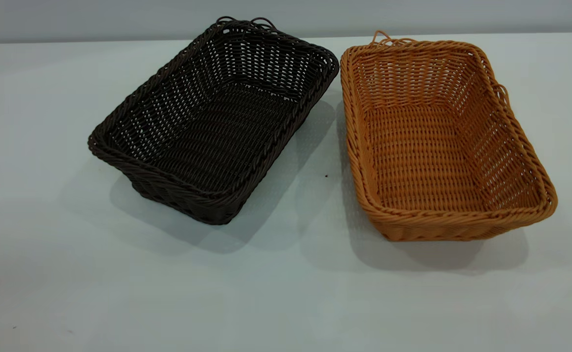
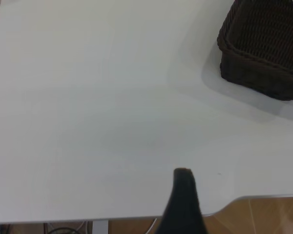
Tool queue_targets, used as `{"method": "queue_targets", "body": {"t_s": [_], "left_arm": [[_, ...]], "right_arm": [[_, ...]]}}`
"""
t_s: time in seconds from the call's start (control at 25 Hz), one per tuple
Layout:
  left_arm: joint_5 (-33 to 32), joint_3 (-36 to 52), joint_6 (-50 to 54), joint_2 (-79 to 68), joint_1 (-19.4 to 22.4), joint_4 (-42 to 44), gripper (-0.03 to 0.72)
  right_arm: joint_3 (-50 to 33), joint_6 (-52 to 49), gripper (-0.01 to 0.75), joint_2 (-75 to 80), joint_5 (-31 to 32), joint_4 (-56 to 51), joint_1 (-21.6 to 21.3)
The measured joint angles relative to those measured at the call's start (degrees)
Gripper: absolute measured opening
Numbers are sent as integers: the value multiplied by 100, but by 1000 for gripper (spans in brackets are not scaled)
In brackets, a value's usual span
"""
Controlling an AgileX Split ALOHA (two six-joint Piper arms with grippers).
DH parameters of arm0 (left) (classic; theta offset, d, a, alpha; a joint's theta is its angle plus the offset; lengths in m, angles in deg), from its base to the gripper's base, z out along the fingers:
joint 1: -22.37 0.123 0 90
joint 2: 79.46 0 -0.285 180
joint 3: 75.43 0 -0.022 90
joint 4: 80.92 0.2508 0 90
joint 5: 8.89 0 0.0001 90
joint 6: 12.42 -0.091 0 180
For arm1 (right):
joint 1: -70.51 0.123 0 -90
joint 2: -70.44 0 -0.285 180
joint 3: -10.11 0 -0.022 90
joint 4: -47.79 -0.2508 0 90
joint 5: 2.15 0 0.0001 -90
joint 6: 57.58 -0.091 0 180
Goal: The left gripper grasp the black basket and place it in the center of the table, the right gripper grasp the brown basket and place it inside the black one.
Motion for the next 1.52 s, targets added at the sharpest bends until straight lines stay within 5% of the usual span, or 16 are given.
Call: {"method": "queue_targets", "body": {"t_s": [1.52], "left_arm": [[22, -182, -6, -260, -82, -6, 548]], "right_arm": [[33, -43, 565, 0, -28, -156, 0]]}}
